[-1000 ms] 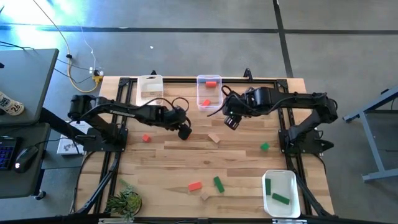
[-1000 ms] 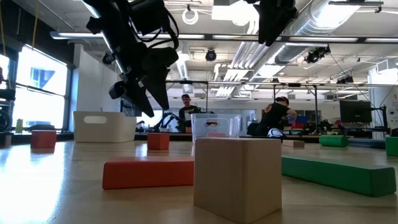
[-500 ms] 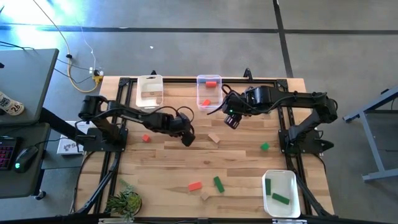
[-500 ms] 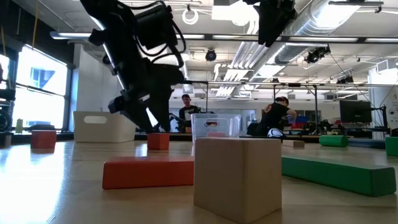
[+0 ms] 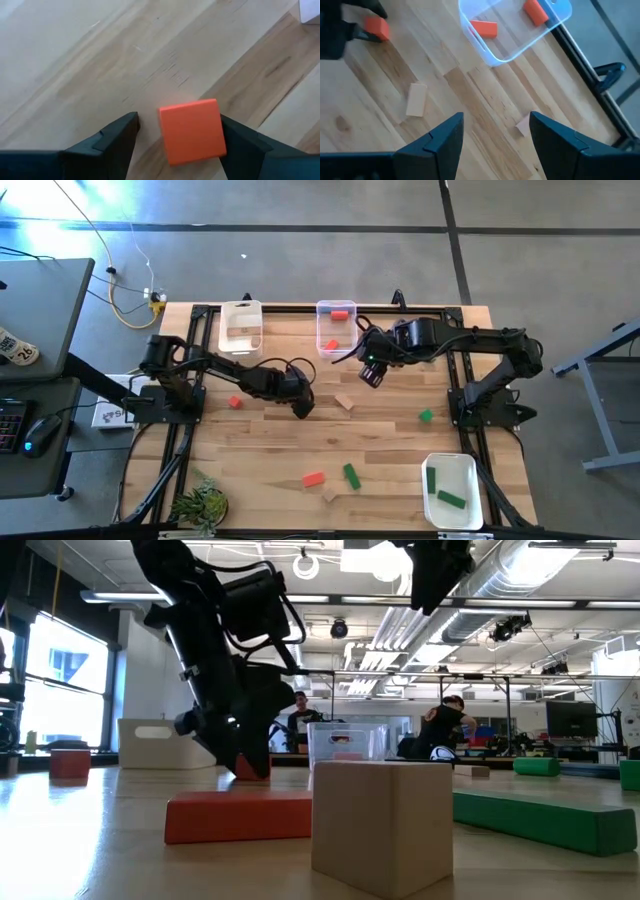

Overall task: Sort & place blocks by color
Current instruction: Put the orange block into the transparent bin

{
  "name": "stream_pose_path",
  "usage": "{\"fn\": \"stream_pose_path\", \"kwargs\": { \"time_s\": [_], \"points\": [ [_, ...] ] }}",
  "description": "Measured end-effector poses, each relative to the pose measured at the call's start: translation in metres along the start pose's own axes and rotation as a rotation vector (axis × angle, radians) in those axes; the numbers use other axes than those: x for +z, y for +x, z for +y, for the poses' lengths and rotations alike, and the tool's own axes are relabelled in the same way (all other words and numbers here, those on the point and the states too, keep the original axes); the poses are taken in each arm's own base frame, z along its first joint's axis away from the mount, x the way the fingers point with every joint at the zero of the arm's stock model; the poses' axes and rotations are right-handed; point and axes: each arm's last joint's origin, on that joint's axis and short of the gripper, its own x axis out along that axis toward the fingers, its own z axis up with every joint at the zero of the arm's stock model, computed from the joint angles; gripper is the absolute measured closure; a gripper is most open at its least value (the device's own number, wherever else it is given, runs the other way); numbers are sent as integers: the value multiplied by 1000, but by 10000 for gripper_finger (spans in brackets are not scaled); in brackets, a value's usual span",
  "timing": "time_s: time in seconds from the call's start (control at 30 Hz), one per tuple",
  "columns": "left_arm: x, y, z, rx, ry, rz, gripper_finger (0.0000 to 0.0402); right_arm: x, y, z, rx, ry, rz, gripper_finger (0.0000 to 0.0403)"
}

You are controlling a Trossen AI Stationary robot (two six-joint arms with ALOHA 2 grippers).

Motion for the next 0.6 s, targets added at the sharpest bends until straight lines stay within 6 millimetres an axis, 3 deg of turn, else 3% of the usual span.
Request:
{"fn": "stream_pose_path", "kwargs": {
  "time_s": [0.13,0.37,0.6],
  "points": [
    [1,1,0,2,49,-10,199,3,0,2,28,19,-25,190],
    [2,-1,-1,-55,142,14,296,5,0,2,34,61,-45,190],
    [13,-15,0,-142,185,-31,297,8,0,1,-2,148,-86,190]
  ]
}}
